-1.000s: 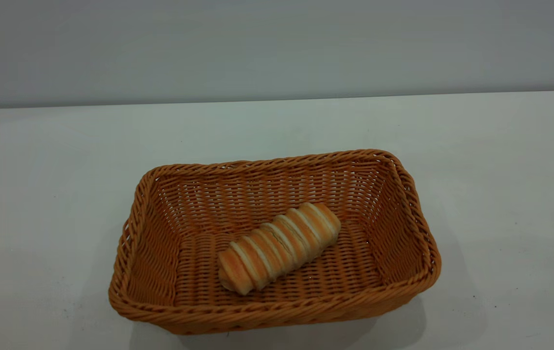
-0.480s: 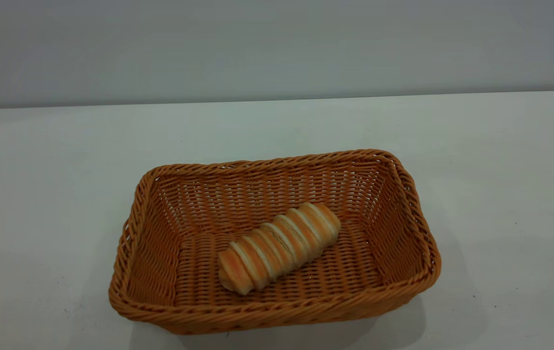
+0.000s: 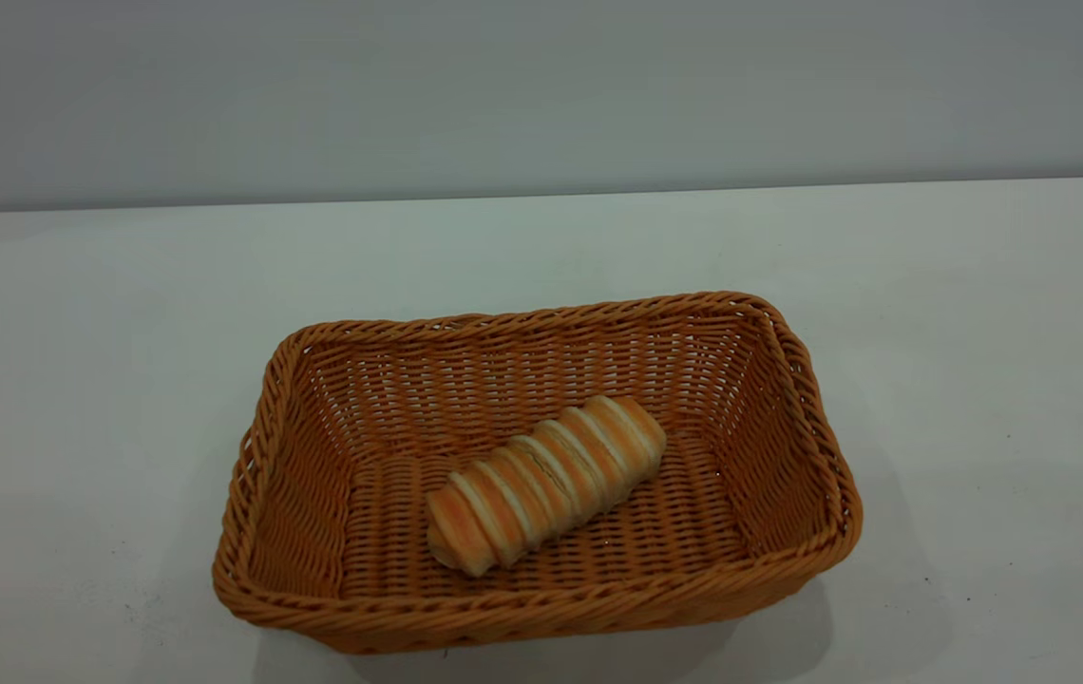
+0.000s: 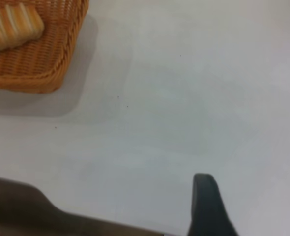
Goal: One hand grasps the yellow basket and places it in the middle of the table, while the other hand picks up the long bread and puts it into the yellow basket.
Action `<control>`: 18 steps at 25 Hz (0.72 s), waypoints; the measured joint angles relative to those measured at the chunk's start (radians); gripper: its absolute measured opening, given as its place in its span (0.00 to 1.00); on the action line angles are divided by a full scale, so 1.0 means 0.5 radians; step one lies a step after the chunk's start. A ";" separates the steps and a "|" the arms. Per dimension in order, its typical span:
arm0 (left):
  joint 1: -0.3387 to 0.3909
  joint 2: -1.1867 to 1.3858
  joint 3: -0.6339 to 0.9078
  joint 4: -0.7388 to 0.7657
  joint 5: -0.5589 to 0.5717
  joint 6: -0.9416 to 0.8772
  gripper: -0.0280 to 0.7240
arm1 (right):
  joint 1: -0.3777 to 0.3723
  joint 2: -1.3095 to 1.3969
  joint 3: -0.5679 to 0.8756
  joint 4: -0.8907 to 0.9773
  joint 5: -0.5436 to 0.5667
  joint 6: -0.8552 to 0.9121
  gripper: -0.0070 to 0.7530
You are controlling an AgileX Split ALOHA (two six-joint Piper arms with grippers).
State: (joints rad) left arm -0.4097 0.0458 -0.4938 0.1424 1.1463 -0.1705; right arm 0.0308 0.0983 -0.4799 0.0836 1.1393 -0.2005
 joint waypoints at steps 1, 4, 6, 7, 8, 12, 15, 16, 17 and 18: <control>0.000 0.000 0.000 0.000 0.000 0.000 0.62 | 0.000 0.000 0.000 0.000 0.000 0.000 0.66; 0.000 0.000 0.001 0.000 0.000 0.000 0.62 | 0.000 0.000 0.000 0.000 0.000 0.000 0.66; 0.004 -0.005 0.002 0.000 0.000 0.000 0.62 | 0.000 -0.004 0.000 0.000 0.000 0.000 0.66; 0.028 -0.012 0.002 0.000 0.000 0.000 0.62 | 0.000 -0.014 0.000 0.000 0.000 0.000 0.66; 0.078 -0.022 0.002 0.000 0.000 0.000 0.62 | 0.000 -0.029 0.000 0.000 0.000 0.000 0.66; 0.387 -0.086 0.002 0.000 -0.001 0.000 0.62 | -0.009 -0.131 0.000 0.000 0.000 0.000 0.66; 0.571 -0.127 0.002 0.000 0.000 0.000 0.62 | -0.045 -0.220 0.000 0.000 0.002 0.000 0.66; 0.616 -0.132 0.002 0.000 0.001 0.000 0.62 | -0.046 -0.229 0.000 0.000 0.002 0.000 0.66; 0.647 -0.134 0.002 0.000 0.001 0.000 0.62 | -0.046 -0.230 0.000 0.000 0.002 0.000 0.66; 0.675 -0.136 0.002 0.000 0.001 0.000 0.62 | -0.046 -0.230 0.000 0.000 0.002 0.000 0.66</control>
State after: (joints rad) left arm -0.0722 -0.0224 -0.4927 0.1424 1.1466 -0.1705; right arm 0.0075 -0.0166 -0.4799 0.0836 1.1402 -0.2005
